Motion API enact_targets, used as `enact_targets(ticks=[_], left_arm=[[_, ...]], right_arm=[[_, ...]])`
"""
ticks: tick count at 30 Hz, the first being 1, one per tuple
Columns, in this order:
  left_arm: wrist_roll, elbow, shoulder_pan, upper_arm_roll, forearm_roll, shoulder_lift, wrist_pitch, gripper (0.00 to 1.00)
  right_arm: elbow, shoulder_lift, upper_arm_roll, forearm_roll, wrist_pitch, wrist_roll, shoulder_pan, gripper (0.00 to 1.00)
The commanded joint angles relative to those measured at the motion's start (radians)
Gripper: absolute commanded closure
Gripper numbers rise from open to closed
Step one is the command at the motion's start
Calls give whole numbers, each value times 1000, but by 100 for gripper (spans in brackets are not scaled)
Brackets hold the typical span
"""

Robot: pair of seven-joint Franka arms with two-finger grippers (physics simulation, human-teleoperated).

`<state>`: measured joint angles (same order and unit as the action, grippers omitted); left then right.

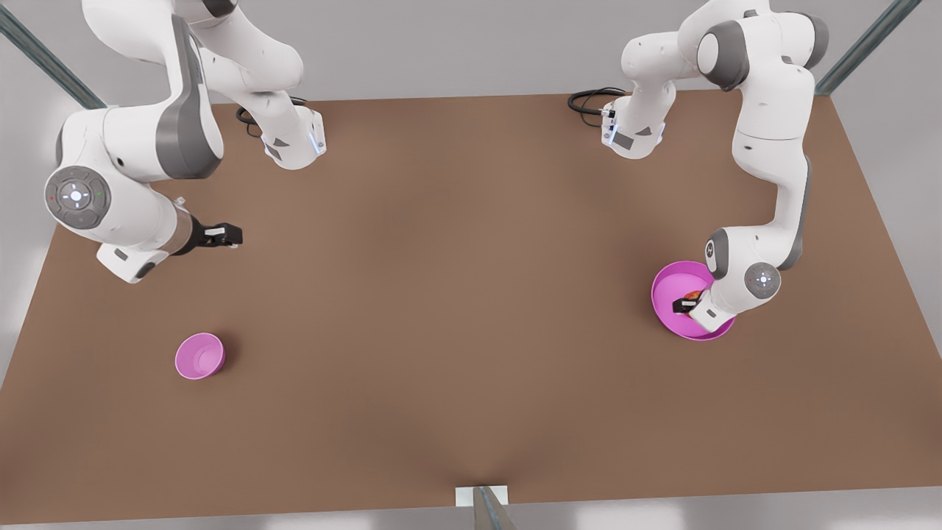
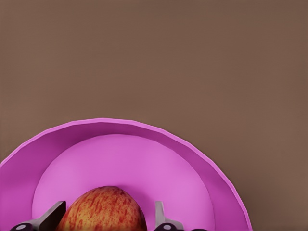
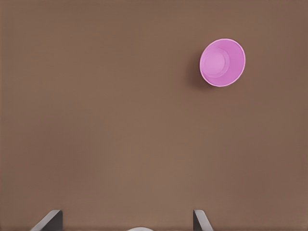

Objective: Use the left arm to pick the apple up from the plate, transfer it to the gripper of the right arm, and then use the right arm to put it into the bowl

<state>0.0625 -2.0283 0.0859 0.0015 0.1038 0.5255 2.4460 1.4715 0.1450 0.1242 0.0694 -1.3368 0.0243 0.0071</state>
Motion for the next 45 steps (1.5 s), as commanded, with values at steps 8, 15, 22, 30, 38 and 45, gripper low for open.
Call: enact_targets(ticks=[8, 15, 22, 30, 38, 45], left_arm=[[-7, 0, 2, 2, 2, 1, -19, 8], [-7, 0, 0, 6, 2, 1, -22, 11], [-4, 0, 0, 6, 2, -1, -36, 18], [-10, 7, -5, 6, -6, -9, -36, 19], [-12, 43, -2, 6, -9, -90, -223, 19], [-15, 287, -28, -101, -437, -56, -482, 19]], right_arm=[[0, 5, 3, 0, -1, 0, 2, 0], [0, 5, 3, 0, 1, 0, 2, 0], [-2, 10, 2, 3, -1, 0, -1, 0], [-3, 19, 3, 1, -1, -1, -9, 0], [-3, 19, 3, 1, 1, -1, -9, 0], [-208, 304, 24, -428, -2, -164, 14, 0]])
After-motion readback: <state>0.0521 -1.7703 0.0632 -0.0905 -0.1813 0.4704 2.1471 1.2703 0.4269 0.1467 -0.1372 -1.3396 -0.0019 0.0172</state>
